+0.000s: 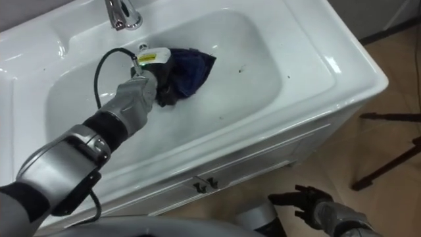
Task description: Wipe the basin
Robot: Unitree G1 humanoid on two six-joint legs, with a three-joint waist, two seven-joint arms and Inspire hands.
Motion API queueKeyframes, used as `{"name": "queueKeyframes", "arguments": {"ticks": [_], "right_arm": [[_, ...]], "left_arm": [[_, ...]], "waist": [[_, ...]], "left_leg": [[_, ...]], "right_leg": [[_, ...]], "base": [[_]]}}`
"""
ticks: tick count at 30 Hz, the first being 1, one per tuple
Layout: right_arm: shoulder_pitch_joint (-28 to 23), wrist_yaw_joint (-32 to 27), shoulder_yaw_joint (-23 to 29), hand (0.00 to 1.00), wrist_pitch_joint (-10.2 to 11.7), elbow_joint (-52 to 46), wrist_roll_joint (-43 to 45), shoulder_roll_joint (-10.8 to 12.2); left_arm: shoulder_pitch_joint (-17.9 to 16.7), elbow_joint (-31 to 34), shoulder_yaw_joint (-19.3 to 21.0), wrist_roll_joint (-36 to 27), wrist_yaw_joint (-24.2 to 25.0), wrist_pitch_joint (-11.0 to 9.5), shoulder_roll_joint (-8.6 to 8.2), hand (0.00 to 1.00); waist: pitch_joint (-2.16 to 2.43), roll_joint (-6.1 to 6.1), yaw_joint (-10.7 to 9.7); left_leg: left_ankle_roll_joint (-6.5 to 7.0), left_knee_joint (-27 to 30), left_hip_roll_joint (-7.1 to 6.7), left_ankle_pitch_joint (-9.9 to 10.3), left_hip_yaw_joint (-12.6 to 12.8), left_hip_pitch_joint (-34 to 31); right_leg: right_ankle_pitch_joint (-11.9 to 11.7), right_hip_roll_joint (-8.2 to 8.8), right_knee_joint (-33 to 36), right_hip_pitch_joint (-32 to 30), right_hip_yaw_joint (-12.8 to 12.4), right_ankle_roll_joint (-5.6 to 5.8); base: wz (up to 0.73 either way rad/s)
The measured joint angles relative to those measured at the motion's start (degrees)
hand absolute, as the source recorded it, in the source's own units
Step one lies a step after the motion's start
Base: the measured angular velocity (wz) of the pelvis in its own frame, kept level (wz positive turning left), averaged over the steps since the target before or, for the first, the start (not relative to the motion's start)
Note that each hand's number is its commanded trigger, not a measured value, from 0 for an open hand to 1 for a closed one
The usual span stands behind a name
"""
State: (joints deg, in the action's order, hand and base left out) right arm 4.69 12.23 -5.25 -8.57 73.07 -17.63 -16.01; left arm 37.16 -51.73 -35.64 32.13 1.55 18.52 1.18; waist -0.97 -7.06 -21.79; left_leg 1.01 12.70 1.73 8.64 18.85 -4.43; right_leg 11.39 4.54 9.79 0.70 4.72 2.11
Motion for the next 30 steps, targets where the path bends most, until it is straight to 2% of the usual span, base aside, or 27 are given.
{"name": "queueKeyframes", "arguments": {"ticks": [1,5,9,13,18,23,27,29,30], "right_arm": [[0.0,0.2,-0.3,0.00,0.2,0.4,0.0,-0.1],[-0.2,0.5,-0.5,0.00,0.5,0.5,0.1,-0.2],[-0.2,0.5,-0.6,0.00,1.7,1.6,0.5,-0.8],[-0.5,0.5,-1.0,0.00,1.4,2.5,3.5,-2.2],[-1.1,0.5,-1.6,0.00,1.5,2.4,6.9,-2.5],[-0.8,0.4,-2.5,0.00,1.6,2.5,7.3,-2.5],[-0.3,0.4,-2.5,0.00,1.6,2.8,8.5,-2.5],[-0.2,0.5,-2.5,0.00,1.5,2.8,9.1,-2.4],[-0.1,0.5,-2.5,0.00,1.4,2.8,9.3,-2.4]], "left_arm": [[0.0,2.3,-1.4,-2.9,0.6,-0.6,-0.30,1.00],[0.0,8.5,-4.1,-8.0,1.6,-3.1,-1.32,1.00],[0.8,15.3,-6.5,-12.1,3.7,-3.2,-1.31,1.00],[0.8,20.4,-7.4,-14.6,5.5,-3.4,-0.30,1.00],[0.8,24.1,-7.5,-18.7,6.4,-3.5,-0.32,1.00],[0.8,28.1,-7.8,-20.0,8.1,-3.7,-0.34,1.00],[0.8,31.4,-8.7,-24.5,8.3,-6.8,-0.34,1.00],[0.9,32.8,-9.3,-26.7,8.5,-8.1,-0.61,1.00],[0.9,33.1,-9.7,-27.7,9.1,-8.9,-1.26,1.00]], "waist": [[-0.03,0.04,0.0],[-0.07,-0.04,-0.2],[-0.10,-0.47,-0.6],[-0.20,-1.36,-0.6],[-0.15,-1.84,-0.6],[-0.13,-1.86,-0.7],[-0.13,-1.87,-0.7],[-0.13,-1.87,-1.2],[-0.13,-1.87,-1.7]], "left_leg": [[0.00,0.0,-0.02,0.0,0.1,0.0],[0.00,0.1,0.03,0.0,1.6,-0.2],[0.28,0.8,-0.07,0.2,1.6,-1.3],[0.40,0.8,-0.31,0.3,1.6,-2.0],[0.86,0.9,-0.42,0.5,1.6,-2.3],[0.94,1.0,-0.64,0.6,1.5,-2.4],[1.20,1.1,-0.61,0.8,1.4,-2.4],[1.21,1.1,-0.57,0.8,1.4,-2.4],[1.21,1.1,-0.55,0.8,1.5,-2.3]], "right_leg": [[0.0,0.04,0.0,0.0,0.0,0.01],[0.0,0.17,-0.1,0.0,-0.1,0.02],[0.1,0.39,-0.1,-0.3,0.7,0.13],[0.2,0.63,0.0,-0.7,1.1,0.38],[0.4,0.79,0.0,-0.7,1.7,0.62],[0.5,1.25,0.1,-0.6,2.6,0.86],[0.6,1.39,0.5,-0.5,3.2,0.92],[0.6,1.39,0.8,-0.5,3.2,0.94],[0.6,1.37,0.8,-0.5,3.2,0.96]], "base": [[0.00],[-0.02],[0.15],[0.09],[0.07],[0.07],[0.06],[0.00],[-0.07]]}}
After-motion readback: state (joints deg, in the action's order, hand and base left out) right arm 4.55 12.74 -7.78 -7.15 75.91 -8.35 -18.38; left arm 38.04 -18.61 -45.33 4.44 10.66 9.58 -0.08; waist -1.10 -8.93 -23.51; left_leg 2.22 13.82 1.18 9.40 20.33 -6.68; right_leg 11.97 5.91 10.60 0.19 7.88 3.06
